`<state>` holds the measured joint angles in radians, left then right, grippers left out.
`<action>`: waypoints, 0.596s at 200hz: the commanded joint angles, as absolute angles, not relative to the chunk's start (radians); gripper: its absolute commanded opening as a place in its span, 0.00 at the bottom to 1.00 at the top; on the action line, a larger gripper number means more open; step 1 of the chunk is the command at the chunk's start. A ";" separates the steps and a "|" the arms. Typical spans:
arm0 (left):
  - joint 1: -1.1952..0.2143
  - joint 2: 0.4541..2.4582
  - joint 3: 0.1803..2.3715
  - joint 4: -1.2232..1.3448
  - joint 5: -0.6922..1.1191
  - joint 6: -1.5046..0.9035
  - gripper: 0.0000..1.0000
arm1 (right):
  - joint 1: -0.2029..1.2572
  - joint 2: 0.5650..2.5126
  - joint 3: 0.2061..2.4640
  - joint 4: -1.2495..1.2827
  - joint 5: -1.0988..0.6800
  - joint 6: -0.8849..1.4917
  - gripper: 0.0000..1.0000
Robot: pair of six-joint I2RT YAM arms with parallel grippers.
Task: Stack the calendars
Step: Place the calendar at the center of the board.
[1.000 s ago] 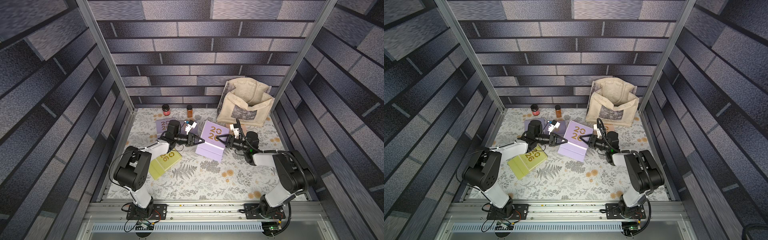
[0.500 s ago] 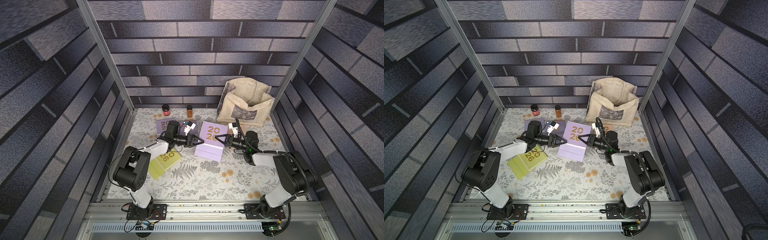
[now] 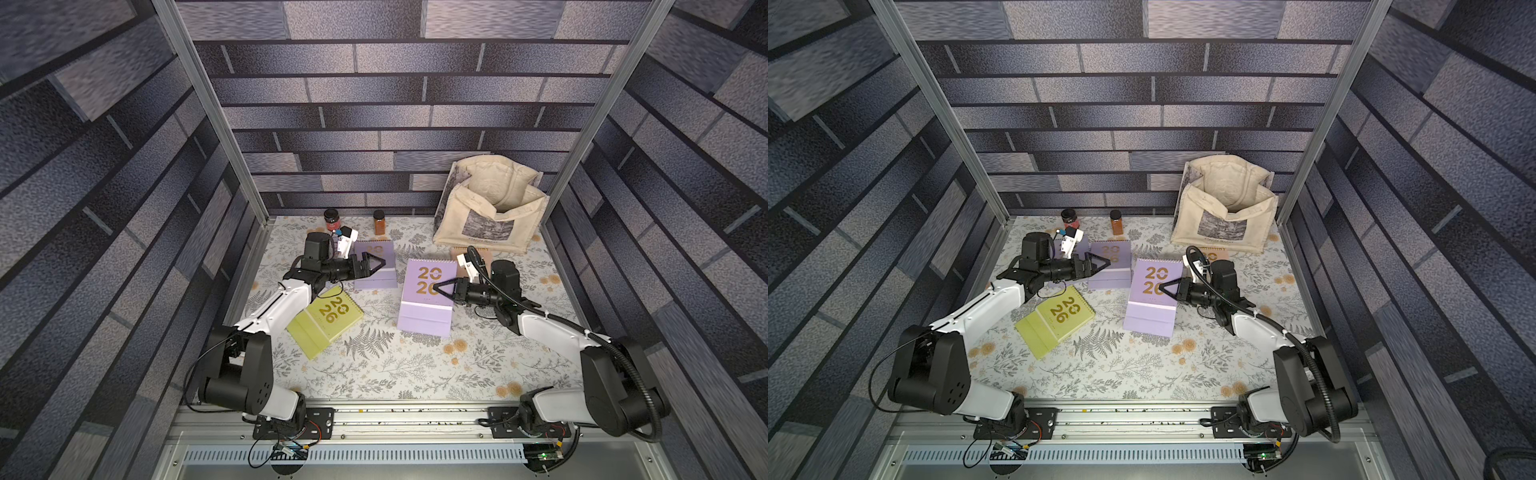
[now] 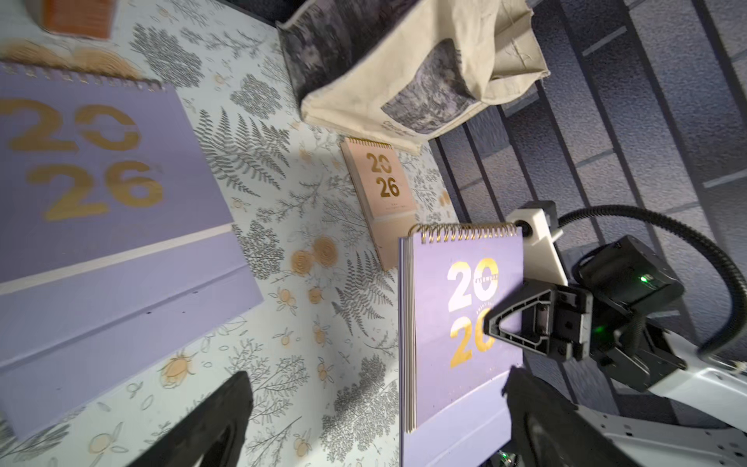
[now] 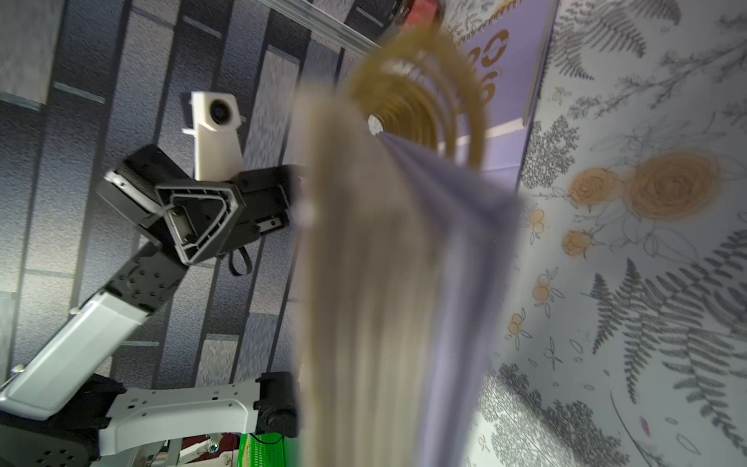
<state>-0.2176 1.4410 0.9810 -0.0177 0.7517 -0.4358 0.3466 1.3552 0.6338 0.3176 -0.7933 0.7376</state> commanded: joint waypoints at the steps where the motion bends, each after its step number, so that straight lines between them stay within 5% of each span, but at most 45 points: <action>1: -0.248 1.364 0.976 -0.106 0.505 -0.354 1.00 | 0.391 1.336 0.623 0.147 -0.749 0.637 0.00; 48: -0.297 1.224 0.872 -0.067 0.270 -0.325 1.00 | 0.493 1.373 0.595 0.140 -0.672 0.643 0.00; 83: -0.300 1.128 0.745 0.075 0.269 -0.336 1.00 | 0.537 1.439 0.592 0.160 -0.631 0.659 0.00; 119: -0.305 1.214 0.871 -0.124 0.333 -0.304 1.00 | 0.577 1.507 0.606 0.181 -0.592 0.672 0.00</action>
<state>-0.2996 1.1667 0.7933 -0.0418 0.3061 -0.3466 0.5468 1.4769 0.6041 0.1402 -0.6350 0.6731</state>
